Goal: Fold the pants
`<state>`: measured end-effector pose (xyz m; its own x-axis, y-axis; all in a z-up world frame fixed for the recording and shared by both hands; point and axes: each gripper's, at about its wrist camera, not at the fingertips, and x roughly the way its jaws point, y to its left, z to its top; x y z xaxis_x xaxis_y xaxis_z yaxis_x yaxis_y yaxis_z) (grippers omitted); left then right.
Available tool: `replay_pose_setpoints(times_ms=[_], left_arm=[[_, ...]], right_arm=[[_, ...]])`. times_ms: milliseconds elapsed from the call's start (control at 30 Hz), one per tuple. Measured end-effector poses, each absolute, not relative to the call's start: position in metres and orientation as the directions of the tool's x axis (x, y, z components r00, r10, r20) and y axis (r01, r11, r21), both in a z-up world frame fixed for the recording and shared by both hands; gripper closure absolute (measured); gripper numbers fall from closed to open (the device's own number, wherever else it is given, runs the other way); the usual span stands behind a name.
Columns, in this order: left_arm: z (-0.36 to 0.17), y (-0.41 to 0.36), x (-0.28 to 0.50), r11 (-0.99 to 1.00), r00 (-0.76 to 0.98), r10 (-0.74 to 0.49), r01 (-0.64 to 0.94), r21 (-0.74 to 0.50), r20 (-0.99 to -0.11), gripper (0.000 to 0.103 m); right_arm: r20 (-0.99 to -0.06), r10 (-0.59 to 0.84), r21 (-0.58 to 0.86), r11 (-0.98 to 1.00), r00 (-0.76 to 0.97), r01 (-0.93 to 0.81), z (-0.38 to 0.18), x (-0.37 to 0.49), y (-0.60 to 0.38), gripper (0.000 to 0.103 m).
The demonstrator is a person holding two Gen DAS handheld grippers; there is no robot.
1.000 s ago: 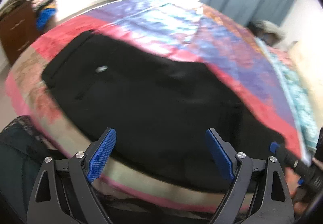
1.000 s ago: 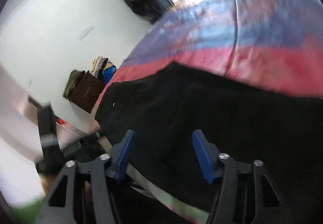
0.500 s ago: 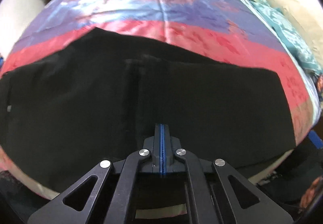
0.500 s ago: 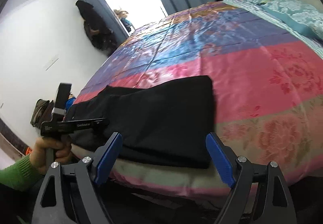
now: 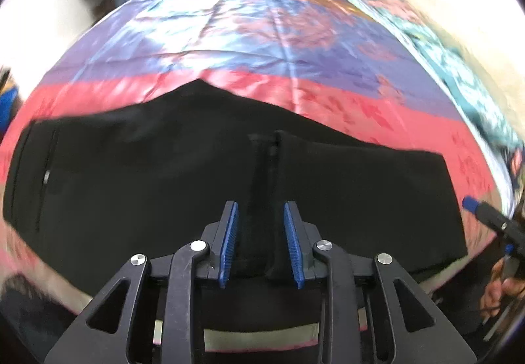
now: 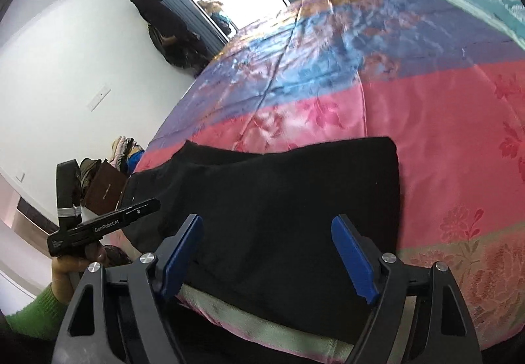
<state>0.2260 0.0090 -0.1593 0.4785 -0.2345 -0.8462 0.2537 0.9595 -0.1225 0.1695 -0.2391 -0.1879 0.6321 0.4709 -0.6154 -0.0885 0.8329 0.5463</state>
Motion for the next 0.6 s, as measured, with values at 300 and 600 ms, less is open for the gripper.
replay_pose_setpoints(times_ms=[300, 600], left_arm=[[-0.189, -0.016, 0.245, 0.952, 0.403, -0.212, 0.292, -0.094, -0.891, 0.097], [-0.195, -0.016, 0.245, 0.964, 0.431, -0.112, 0.265, 0.007, -0.895, 0.091]], right_arm=[[-0.631, 0.447, 0.5, 0.859, 0.634, -0.109, -0.18, 0.149, -0.234, 0.022], [-0.72, 0.487, 0.532, 0.845, 0.494, -0.059, -0.245, 0.198, -0.235, 0.022]])
